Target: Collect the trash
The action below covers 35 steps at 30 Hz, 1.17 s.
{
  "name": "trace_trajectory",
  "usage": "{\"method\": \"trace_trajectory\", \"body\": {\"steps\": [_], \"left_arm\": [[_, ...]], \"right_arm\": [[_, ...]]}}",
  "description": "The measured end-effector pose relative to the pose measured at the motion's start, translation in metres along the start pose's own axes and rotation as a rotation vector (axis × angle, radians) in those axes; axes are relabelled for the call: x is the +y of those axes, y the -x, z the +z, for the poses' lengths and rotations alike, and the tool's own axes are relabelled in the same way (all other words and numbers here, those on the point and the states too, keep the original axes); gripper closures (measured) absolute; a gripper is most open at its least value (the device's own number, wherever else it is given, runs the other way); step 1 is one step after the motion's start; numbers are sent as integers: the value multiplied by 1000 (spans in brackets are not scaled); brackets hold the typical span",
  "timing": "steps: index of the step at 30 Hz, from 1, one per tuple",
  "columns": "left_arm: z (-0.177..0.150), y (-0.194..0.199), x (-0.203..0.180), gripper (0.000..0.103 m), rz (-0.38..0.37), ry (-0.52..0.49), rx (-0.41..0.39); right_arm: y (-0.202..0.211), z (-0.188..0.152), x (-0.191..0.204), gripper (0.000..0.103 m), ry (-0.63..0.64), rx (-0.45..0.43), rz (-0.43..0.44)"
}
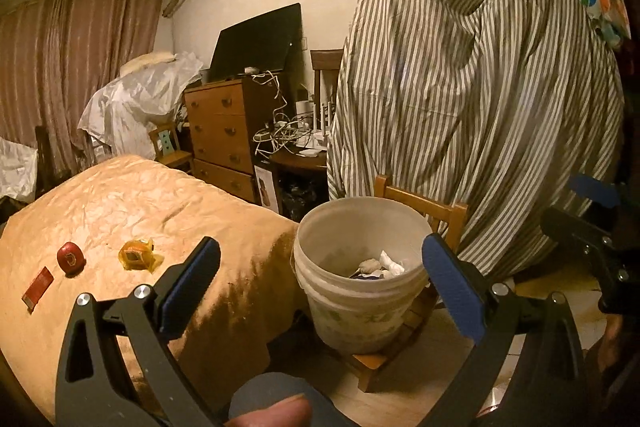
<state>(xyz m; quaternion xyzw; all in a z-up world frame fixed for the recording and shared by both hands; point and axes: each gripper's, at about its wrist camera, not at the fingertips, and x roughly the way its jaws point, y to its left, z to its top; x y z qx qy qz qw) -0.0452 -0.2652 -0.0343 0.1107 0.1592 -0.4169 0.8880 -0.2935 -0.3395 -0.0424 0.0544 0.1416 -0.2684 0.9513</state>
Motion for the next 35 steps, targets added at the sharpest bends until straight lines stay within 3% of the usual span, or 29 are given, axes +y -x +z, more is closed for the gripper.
{"method": "trace_trajectory", "body": {"steps": [35], "left_arm": [[-5, -6, -3, 5, -30, 0, 22]], "right_arm": [[-12, 6, 1, 5, -9, 13, -5]]}}
